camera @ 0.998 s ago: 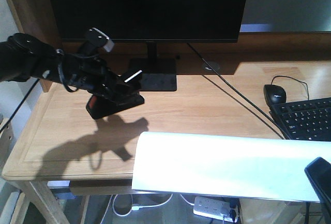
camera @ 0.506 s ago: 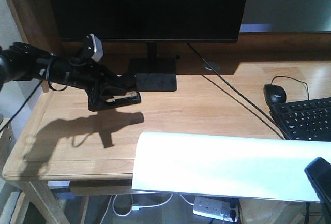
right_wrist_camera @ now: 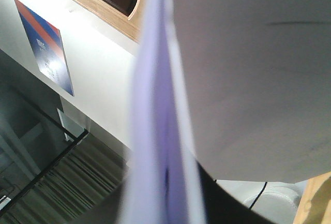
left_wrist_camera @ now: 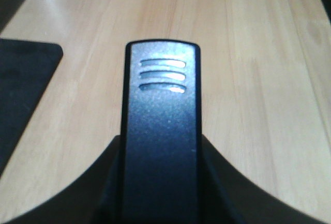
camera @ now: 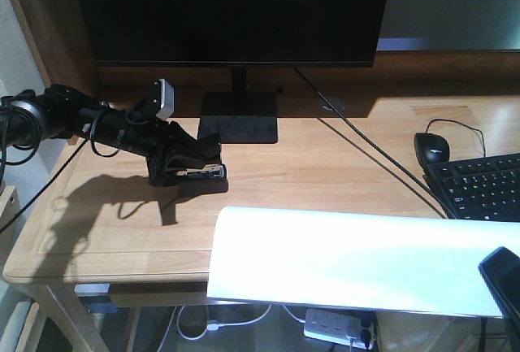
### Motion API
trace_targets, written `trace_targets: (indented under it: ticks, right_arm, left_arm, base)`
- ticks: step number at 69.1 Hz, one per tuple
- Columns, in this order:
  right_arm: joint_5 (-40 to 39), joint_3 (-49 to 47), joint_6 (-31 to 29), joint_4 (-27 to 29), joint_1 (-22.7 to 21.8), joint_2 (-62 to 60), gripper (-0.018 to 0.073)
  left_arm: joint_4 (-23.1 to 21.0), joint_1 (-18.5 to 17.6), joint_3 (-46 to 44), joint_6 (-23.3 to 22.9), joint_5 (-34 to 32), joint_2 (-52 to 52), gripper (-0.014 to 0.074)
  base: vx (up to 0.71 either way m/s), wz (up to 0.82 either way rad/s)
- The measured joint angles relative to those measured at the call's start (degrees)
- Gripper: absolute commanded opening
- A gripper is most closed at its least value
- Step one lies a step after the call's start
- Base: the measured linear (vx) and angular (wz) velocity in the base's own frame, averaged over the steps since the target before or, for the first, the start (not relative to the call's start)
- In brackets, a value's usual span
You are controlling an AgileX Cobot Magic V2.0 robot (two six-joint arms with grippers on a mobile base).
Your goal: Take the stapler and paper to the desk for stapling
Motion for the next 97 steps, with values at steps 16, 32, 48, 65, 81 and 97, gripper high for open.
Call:
trace_targets:
  ticks: [16,32,48,65,81,97]
  right_arm:
    - [0.00,0.00,0.00,0.00,0.00,0.00,-0.0005]
    - [0.00,0.00,0.00,0.00,0.00,0.00,-0.0005]
    - [0.00,0.00,0.00,0.00,0.00,0.00,-0.0005]
    - [0.00,0.00,0.00,0.00,0.00,0.00,-0.0005]
    - [0.00,0.00,0.00,0.00,0.00,0.00,-0.0005]
    - [0.00,0.00,0.00,0.00,0.00,0.00,-0.0005]
  left_arm:
    - [2.21,0.05,0.00,0.17,-2.56,2.62,0.0017]
    - [2.05,0.05,-0.12,0.17,-2.51,2.91,0.0141]
    - [2.53,0.05,-0.42,-1.26,-2.30,2.91,0.0332]
    - [2.56,0.05,-0.44,-2.54,-1.78,2.79,0.0397]
    - [2.56,0.05,-0.44,-5.49,-2.39,0.79,0.0448]
    - [2.74,0.05,-0.44,-6.59,-2.45,-1.73,0.0440]
  base:
    - [0.00,0.00]
    - [0.00,0.00]
    - [0.00,0.00]
    - [0.00,0.00]
    - [0.00,0.00]
    - [0.00,0.00]
